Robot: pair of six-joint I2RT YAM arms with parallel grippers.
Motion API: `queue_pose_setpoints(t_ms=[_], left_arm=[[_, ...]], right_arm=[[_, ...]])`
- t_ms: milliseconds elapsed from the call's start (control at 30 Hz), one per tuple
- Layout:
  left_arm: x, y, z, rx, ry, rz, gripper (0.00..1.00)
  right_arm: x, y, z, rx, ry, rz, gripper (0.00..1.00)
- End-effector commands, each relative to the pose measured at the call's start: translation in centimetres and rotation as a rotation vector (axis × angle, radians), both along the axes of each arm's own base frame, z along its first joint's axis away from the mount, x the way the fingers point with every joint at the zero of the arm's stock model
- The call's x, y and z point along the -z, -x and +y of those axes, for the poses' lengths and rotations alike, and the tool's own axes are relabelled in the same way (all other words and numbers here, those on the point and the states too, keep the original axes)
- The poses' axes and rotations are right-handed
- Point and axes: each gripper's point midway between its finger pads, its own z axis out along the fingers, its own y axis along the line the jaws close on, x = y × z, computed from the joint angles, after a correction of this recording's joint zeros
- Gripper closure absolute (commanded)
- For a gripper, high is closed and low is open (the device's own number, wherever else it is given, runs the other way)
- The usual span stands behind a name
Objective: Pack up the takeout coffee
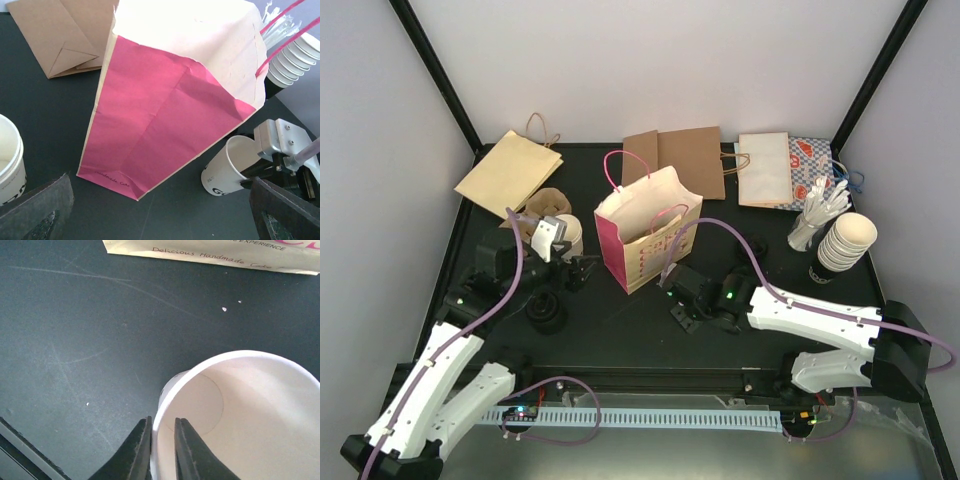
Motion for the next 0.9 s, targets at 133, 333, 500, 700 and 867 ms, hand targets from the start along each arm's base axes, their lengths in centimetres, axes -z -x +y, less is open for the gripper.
queue_pose_setpoints(t_ms=[133, 333, 500, 700, 867], left_arm=[[-0.7, 0.5, -0.7, 0.056, 0.035, -0.034, 0.01], [-1.1, 0.8, -0.8, 0.072, 0.025, -0.035, 0.01], [-1.7, 1.1, -0.6, 0.076, 0.021, -0.068, 0.01], [-2.5, 1.3, -0.7, 0.083, 0.035, -0.084, 0.01], [-2.1, 1.3, -0.8, 0.086, 0.031, -0.070, 0.01]], right_arm=[[-1.5, -0.2, 0.5, 0.001, -0.057, -0.028, 0.65], [-6.3, -1.0, -0.5, 0.084, -0.151, -0.114, 0.21], [-8.6, -2.2, -4.3, 0.302, -0.127, -0.163, 0.00], [-6.8, -2.9, -11.0, 0.667, -0.132, -0.104, 0.00], [-4.4, -3.0, -14.1, 0.878, -0.253, -0.023, 0.01]])
